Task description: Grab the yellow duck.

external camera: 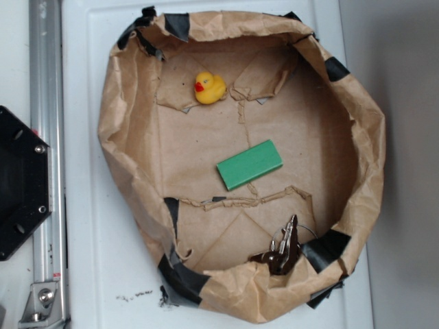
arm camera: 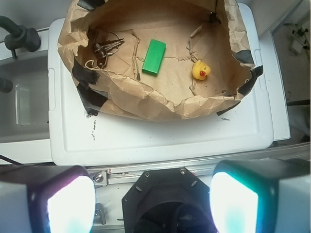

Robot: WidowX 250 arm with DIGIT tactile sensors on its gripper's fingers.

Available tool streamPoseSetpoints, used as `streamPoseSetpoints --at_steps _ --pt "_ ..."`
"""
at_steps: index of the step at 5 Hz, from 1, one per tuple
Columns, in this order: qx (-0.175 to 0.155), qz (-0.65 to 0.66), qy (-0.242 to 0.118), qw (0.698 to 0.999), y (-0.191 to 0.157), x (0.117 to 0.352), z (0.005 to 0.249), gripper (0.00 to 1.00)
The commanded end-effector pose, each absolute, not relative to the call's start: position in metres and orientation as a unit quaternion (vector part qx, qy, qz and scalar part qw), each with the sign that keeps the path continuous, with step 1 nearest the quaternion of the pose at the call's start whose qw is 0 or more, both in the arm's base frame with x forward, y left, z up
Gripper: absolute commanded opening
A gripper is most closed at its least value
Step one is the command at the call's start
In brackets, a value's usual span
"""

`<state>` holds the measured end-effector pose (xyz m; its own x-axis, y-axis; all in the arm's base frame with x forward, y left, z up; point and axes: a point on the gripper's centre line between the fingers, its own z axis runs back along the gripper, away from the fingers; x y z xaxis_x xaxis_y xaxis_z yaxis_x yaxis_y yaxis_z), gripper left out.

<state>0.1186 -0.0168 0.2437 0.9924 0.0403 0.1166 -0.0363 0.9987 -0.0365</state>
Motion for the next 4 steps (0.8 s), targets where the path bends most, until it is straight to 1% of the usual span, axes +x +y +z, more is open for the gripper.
streamPoseSetpoints --at_steps 1,2,3,4 --pt "-0.017 0.019 -0.059 0.998 -0.017 0.119 0.244 1.0" --pt "0.003 -0.01 -0.072 0.997 0.021 0.169 0.244 1.0" --pt "0.014 -0.075 -0.053 0.996 0.033 0.222 0.221 1.0" --pt "0.013 -0.155 -0.025 0.988 0.036 0.252 0.181 1.0"
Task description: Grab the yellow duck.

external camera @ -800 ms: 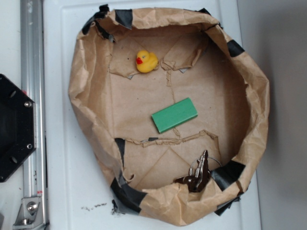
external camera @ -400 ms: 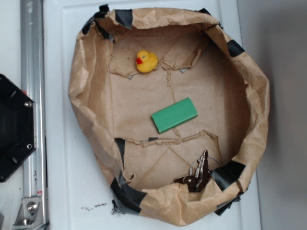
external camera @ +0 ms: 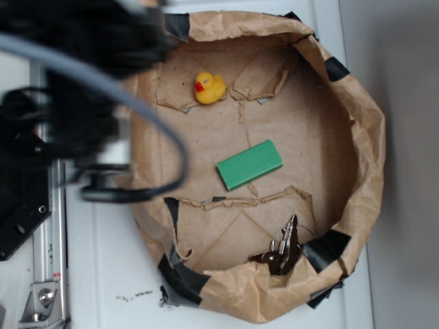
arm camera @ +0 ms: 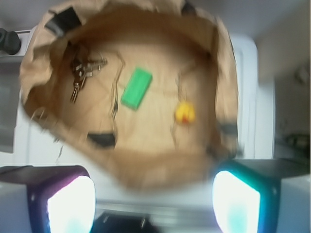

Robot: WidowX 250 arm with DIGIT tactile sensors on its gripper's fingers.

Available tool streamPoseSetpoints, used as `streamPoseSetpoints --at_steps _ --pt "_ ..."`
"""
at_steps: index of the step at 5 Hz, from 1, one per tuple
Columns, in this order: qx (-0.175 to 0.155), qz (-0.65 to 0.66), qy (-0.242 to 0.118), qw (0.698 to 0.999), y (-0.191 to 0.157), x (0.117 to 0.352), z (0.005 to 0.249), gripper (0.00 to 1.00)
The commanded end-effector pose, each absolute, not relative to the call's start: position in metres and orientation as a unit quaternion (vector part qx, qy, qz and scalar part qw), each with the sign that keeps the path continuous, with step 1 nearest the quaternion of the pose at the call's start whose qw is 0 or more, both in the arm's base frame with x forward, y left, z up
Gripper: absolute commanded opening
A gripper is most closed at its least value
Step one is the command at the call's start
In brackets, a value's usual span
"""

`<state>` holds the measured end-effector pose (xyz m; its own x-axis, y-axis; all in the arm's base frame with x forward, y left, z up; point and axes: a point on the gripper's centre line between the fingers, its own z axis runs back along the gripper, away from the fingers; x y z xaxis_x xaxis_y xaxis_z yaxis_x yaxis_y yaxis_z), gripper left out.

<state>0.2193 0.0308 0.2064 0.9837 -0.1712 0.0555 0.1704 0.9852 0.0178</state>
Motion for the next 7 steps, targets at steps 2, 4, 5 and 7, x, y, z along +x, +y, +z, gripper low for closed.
streamPoseSetpoints --at_steps 2,4,5,7 --pt "0.055 -0.336 -0.028 0.94 0.019 0.273 0.145 1.0" --pt "0.065 -0.373 -0.004 0.926 0.036 0.264 0.108 1.0" --pt "0.065 -0.373 -0.004 0.926 0.036 0.264 0.108 1.0" --pt "0.065 -0.373 -0.004 0.926 0.036 0.264 0.108 1.0"
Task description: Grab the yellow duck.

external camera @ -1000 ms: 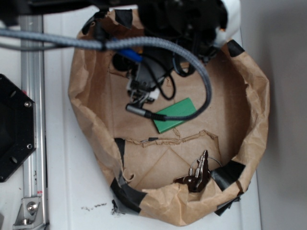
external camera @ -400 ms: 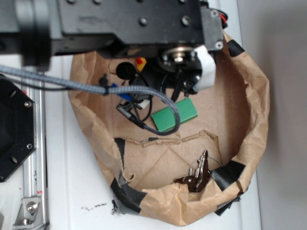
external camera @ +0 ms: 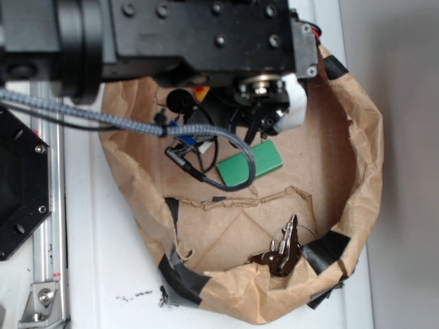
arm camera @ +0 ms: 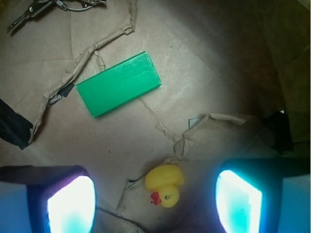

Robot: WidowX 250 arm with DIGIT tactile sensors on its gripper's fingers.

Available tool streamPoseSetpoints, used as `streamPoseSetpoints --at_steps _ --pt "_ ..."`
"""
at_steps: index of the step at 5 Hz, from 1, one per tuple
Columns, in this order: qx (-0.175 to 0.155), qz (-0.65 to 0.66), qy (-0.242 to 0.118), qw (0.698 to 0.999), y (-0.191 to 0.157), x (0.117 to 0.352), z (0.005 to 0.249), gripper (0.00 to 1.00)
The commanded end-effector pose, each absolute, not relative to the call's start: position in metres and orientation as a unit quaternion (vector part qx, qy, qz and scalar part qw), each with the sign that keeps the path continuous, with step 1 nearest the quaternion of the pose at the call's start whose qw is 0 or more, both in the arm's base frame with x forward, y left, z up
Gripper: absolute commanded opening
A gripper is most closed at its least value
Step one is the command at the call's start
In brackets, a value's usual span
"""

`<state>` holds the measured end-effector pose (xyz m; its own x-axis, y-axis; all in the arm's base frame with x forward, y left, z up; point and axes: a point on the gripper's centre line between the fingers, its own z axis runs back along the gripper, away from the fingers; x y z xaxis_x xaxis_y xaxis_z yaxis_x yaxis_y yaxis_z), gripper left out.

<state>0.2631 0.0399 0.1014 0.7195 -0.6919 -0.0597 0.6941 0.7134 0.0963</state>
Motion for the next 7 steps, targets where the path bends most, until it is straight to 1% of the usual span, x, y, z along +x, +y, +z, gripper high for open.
streamPoseSetpoints --at_steps 1,2,3,4,5,6,7 --pt "0.065 -0.373 -0.004 0.926 0.036 0.264 0.108 1.0" --pt "0.065 -0.373 -0.004 0.926 0.036 0.264 0.108 1.0" --pt "0.032 -0.407 -0.002 0.913 0.03 0.256 0.089 1.0" --pt "0.04 -0.434 0.013 0.9 0.034 0.251 0.078 1.0" --pt "0.054 -0.445 0.036 0.893 0.035 0.245 0.077 1.0" --pt "0.084 -0.438 0.046 0.894 0.054 0.244 0.074 1.0" --pt "0.097 -0.431 0.048 0.896 0.062 0.243 0.076 1.0"
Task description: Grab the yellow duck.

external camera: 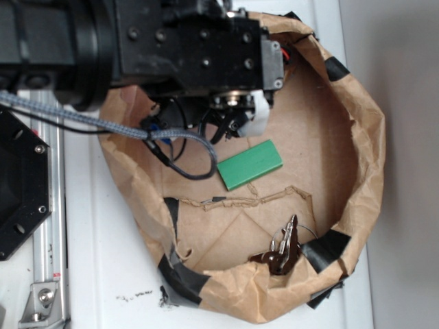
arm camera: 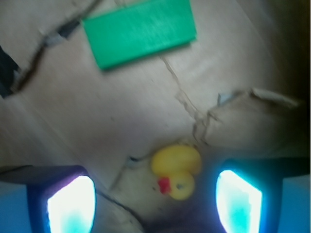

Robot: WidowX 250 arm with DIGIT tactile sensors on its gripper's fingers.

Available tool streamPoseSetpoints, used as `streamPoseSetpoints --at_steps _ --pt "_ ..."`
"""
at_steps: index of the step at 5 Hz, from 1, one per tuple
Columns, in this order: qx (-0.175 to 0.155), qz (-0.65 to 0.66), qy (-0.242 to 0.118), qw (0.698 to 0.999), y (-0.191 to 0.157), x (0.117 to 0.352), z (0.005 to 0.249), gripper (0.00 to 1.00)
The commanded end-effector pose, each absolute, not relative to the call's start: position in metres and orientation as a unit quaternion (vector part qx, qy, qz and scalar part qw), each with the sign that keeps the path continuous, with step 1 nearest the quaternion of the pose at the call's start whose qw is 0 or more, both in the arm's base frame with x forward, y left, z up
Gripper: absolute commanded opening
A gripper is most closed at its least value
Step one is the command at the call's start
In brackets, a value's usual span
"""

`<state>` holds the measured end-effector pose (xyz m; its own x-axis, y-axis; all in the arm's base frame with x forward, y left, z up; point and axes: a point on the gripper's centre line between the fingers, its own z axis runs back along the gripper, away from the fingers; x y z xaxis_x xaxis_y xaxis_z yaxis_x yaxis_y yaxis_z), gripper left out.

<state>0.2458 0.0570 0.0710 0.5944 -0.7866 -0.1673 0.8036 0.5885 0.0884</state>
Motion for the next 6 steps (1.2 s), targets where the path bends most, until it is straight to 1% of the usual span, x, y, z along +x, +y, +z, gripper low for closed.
streamPoseSetpoints --at_steps 1,2,3,4,5,6 --pt "0.113 -0.438 0.064 0.89 0.058 0.245 0.071 1.0" --pt "0.104 -0.454 0.062 0.883 0.051 0.243 0.071 1.0" --pt "0.071 -0.473 0.066 0.876 0.044 0.236 0.067 1.0" --pt "0.059 -0.484 0.058 0.871 0.036 0.232 0.07 1.0" --pt "0.061 -0.495 0.053 0.865 0.03 0.231 0.073 1.0" --pt "0.05 -0.498 0.056 0.864 0.029 0.23 0.072 1.0"
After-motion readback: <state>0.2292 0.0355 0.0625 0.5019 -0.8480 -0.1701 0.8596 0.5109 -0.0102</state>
